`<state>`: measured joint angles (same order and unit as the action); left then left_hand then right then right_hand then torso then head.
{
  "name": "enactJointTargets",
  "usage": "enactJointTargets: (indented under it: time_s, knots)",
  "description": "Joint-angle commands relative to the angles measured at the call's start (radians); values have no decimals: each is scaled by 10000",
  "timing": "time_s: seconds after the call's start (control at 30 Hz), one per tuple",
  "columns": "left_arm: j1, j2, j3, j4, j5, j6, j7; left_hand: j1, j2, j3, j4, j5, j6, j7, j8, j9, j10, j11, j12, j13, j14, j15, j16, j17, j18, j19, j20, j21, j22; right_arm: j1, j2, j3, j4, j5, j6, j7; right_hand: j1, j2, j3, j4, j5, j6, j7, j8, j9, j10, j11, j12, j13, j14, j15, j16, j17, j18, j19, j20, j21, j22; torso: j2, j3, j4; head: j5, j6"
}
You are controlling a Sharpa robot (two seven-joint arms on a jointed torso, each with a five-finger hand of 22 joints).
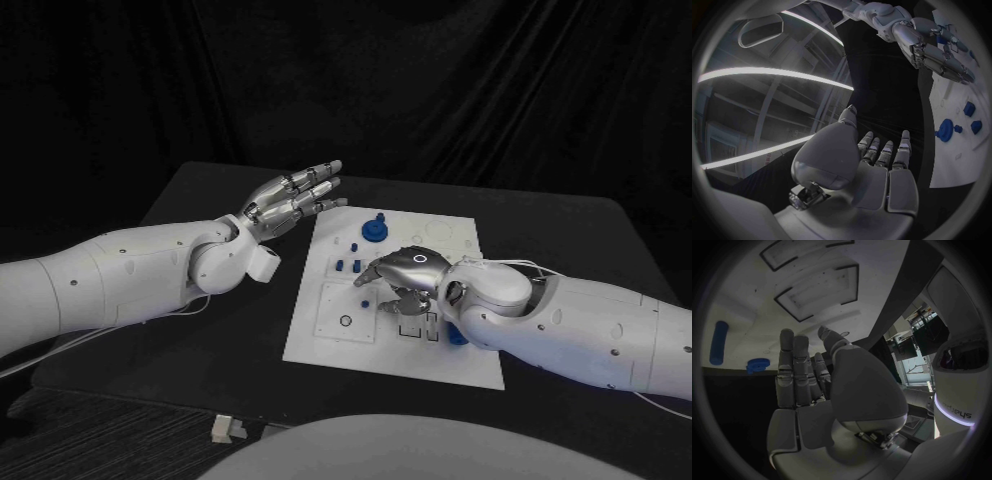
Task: Assemble the parts on the task board
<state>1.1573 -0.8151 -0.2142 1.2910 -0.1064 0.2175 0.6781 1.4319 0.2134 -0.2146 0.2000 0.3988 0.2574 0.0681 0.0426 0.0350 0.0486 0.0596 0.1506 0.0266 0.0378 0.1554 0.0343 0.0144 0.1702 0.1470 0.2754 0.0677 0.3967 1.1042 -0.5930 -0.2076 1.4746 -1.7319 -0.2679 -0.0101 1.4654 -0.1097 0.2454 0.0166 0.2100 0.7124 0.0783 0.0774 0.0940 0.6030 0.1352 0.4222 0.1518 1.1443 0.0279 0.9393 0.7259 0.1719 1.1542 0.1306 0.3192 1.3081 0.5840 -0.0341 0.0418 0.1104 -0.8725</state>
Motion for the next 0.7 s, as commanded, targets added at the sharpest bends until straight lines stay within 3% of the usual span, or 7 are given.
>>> enactJointTargets:
  time_s: [0.03,0.3,0.37,0.5,0.7]
  knots:
    - [-21,18,9,17,75,131,210,-9,109,29,-46,65,41,9,46,12,6,-56,13,6,26,25,33,5,106,28,30,-13,1,-19,0,4,71,-86,-225,-74,-174,-18,-161,158,-191,243,105,110,30,-102,9,289,63,-42,20,120,3,78,-19,13,-111,174,-9,8,-3,-11,-2]
    - [-37,17,9,13,74,141,199,-9,109,29,-46,65,41,9,46,12,6,-56,13,6,26,25,33,5,106,28,30,-13,1,-24,110,4,-29,-85,-207,35,-506,-87,-592,747,-733,474,367,255,71,-59,12,1300,365,-43,76,301,-44,85,102,79,-377,91,5,-1,-21,-12,-2]
    - [-40,23,9,7,74,145,198,-9,109,29,-46,65,41,9,46,12,6,-56,13,6,26,25,33,5,106,28,30,-13,1,-25,155,4,-81,-39,-209,50,-578,-13,-681,896,-724,624,450,352,140,-12,-6,1734,539,-56,97,349,-69,84,148,96,-468,72,9,0,-25,-12,-2]
    - [-45,46,9,-6,74,158,195,11,114,38,-63,85,41,11,48,11,2,-56,12,6,29,27,37,6,106,37,30,-10,3,-32,251,4,-194,49,-208,72,-504,92,-726,868,-594,758,543,448,234,85,-61,2436,855,-61,134,449,-62,83,209,119,-575,78,19,11,10,-47,-2]
    - [-50,85,9,-21,74,182,184,11,114,38,-63,85,41,11,48,11,2,-56,12,6,29,27,37,6,106,37,30,-10,3,-57,376,4,-336,94,-192,90,-459,176,-765,792,-493,761,542,482,306,2,-113,3122,1219,-91,122,508,-109,86,263,119,-672,105,11,11,4,-27,-2]
